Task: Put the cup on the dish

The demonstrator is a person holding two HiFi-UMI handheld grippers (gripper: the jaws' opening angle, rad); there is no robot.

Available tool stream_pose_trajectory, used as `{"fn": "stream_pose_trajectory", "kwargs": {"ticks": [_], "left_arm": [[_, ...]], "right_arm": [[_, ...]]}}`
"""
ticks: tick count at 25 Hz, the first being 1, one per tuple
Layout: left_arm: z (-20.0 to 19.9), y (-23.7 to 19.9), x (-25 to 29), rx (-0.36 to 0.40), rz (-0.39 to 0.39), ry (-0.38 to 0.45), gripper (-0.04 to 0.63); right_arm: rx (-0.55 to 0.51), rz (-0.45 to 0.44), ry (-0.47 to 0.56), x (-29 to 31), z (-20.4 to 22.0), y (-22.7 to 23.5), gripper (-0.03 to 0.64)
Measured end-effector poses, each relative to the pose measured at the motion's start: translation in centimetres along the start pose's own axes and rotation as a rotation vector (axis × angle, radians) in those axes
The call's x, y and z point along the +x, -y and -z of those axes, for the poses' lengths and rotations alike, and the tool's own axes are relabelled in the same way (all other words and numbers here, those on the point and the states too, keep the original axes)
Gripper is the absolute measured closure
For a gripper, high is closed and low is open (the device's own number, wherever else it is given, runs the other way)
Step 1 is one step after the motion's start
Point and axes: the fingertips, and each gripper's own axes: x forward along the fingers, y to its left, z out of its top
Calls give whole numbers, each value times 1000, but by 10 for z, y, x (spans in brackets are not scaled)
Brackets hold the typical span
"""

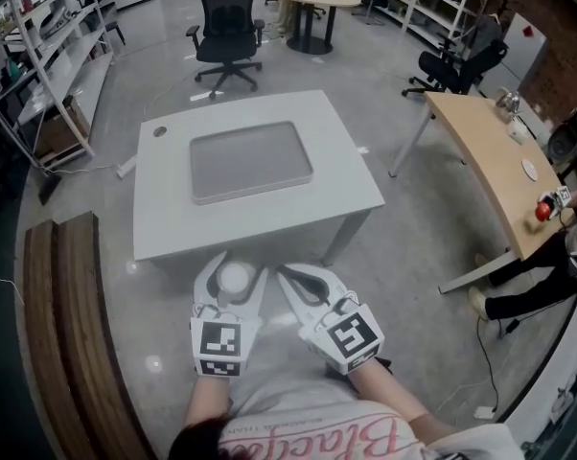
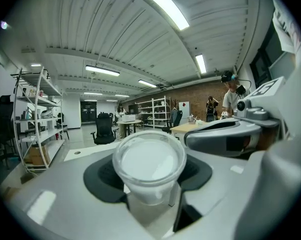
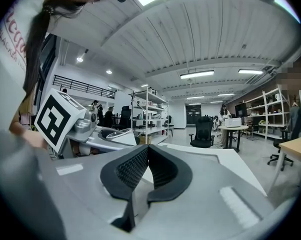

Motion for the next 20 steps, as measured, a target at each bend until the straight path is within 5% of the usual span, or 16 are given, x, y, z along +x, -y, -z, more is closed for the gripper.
{"fn": "stream_pose_trajectory", "kwargs": {"ticks": [20], "left_arm": [[-8,-67,100,-2,47,-16,344]], "right_arm": [[0,30,-22,99,-11,65,614]]}}
